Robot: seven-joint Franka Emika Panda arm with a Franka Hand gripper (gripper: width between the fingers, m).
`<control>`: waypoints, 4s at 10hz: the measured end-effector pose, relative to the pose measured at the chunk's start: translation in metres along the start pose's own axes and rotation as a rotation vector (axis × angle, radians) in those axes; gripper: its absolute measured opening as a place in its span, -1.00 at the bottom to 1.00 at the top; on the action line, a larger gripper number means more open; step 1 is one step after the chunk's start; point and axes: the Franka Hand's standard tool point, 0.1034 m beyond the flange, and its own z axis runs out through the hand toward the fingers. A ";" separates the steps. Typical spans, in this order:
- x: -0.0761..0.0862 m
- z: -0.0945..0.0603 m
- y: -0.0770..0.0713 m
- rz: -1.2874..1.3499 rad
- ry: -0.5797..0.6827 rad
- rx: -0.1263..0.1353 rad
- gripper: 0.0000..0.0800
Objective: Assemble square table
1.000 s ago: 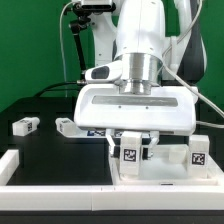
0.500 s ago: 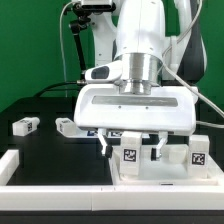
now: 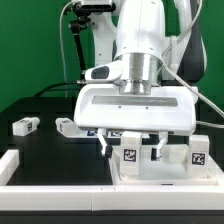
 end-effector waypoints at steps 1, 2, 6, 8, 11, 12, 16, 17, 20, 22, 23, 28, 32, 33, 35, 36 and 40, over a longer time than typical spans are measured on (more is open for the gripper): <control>0.000 0.000 0.000 0.000 0.000 0.000 0.62; -0.001 0.000 0.000 0.001 -0.010 0.000 0.62; 0.010 -0.012 0.003 0.034 -0.219 0.016 0.62; 0.005 -0.008 0.004 0.050 -0.355 0.023 0.62; -0.002 -0.003 0.002 0.059 -0.505 0.030 0.62; 0.002 -0.002 0.002 0.063 -0.502 0.030 0.62; 0.002 -0.002 0.002 0.064 -0.505 0.030 -0.04; 0.002 -0.002 0.002 0.064 -0.505 0.030 -0.29; 0.002 -0.002 0.002 0.064 -0.505 0.030 -0.29; 0.002 -0.002 0.002 0.064 -0.505 0.030 -0.29; 0.002 -0.002 0.002 0.074 -0.504 0.027 -0.29; 0.001 -0.003 -0.001 0.556 -0.529 -0.087 -0.29; 0.002 -0.001 -0.002 0.769 -0.506 -0.137 -0.29; 0.002 -0.001 -0.002 0.833 -0.504 -0.152 -0.29; 0.002 -0.002 -0.002 1.185 -0.515 -0.222 -0.29; 0.003 -0.001 -0.004 1.390 -0.528 -0.266 -0.29; 0.003 0.000 -0.004 1.496 -0.535 -0.290 0.17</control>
Offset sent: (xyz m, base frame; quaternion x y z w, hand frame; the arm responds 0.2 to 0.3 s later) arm 0.0057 -0.0064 0.0420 0.0022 -0.0880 0.0099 0.9961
